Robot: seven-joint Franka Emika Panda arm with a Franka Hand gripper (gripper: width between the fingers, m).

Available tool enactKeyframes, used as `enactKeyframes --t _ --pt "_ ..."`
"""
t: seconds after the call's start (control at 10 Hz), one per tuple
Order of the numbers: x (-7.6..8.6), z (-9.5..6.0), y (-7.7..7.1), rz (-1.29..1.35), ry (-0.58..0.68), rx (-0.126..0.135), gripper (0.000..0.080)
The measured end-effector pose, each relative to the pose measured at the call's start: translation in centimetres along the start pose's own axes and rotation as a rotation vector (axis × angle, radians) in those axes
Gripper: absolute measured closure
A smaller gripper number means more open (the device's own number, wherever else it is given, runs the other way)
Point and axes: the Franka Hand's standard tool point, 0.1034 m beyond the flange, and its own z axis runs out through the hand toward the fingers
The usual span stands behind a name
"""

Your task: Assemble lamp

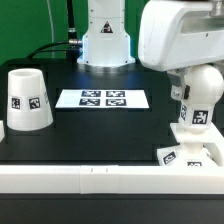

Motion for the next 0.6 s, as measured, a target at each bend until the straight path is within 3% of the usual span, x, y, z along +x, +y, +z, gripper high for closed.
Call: enactKeyframes --t 0.2,0.6 --pt "-0.06 0.04 0.03 0.246 0.006 0.027 0.0222" --pt "-0.02 0.03 -0.03 0.597 0.003 0.039 0.0222"
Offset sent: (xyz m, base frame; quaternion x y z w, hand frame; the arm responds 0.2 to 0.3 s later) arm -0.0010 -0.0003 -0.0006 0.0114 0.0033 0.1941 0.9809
